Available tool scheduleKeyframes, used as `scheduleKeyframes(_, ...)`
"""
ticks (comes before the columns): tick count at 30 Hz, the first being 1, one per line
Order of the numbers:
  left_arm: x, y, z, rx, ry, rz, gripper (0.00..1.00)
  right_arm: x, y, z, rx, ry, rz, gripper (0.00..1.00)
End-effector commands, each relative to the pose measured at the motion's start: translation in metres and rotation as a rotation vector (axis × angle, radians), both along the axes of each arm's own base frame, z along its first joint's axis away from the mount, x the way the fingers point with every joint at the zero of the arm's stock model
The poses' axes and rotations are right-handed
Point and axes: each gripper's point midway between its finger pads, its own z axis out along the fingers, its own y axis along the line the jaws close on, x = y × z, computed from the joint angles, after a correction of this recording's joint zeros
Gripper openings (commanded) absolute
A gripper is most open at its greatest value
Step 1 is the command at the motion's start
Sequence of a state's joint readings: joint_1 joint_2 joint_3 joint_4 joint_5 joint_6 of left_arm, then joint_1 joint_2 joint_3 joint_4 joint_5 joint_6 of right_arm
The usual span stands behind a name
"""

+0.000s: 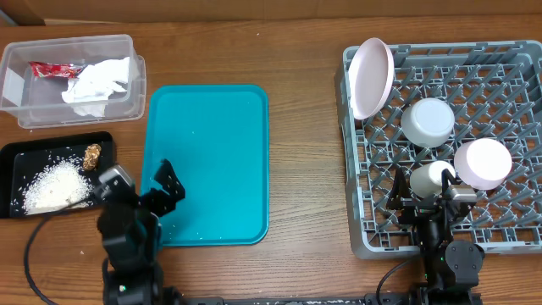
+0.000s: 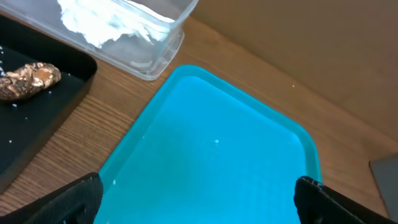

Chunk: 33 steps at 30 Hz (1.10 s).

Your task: Sort waste into correct bins and load items into the dishwasher

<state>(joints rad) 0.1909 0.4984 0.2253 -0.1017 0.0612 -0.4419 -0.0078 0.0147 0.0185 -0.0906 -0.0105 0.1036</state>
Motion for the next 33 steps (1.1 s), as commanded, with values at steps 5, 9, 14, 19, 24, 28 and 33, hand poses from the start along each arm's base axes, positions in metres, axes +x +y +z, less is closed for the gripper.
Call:
scheduleKeyframes(5,-0.011,-0.016,-0.010,0.120,-0.131,-0.091,1.00,0.000,-0.003,-0.001,-0.007,-0.008,-0.014,1.00)
scheduleKeyframes(9,-0.013,-0.023,-0.011,0.138,-0.174,-0.111,1.00,0.000,-0.003,-0.001,-0.007,-0.008,-0.014,1.00)
scheduleKeyframes(14,-0.015,-0.032,-0.003,0.246,-0.201,-0.173,1.00,0.000,-0.003,-0.001,-0.007,-0.008,-0.014,1.00)
scheduleKeyframes(19,-0.018,-0.031,0.003,0.291,-0.225,-0.171,1.00,0.000,-0.003,-0.001,-0.007,-0.008,-0.014,1.00)
scheduleKeyframes(24,-0.020,-0.031,0.016,0.319,-0.277,-0.164,1.00,0.000,-0.003,-0.001,-0.007,-0.008,-0.014,1.00)
scheduleKeyframes(28,-0.020,-0.030,0.015,0.322,-0.272,-0.163,1.00,0.000,-0.003,-0.001,-0.008,-0.008,-0.014,1.00)
scheduleKeyframes(33,-0.020,-0.030,0.015,0.322,-0.273,-0.162,1.00,0.000,-0.003,-0.001,-0.007,-0.008,-0.014,1.00)
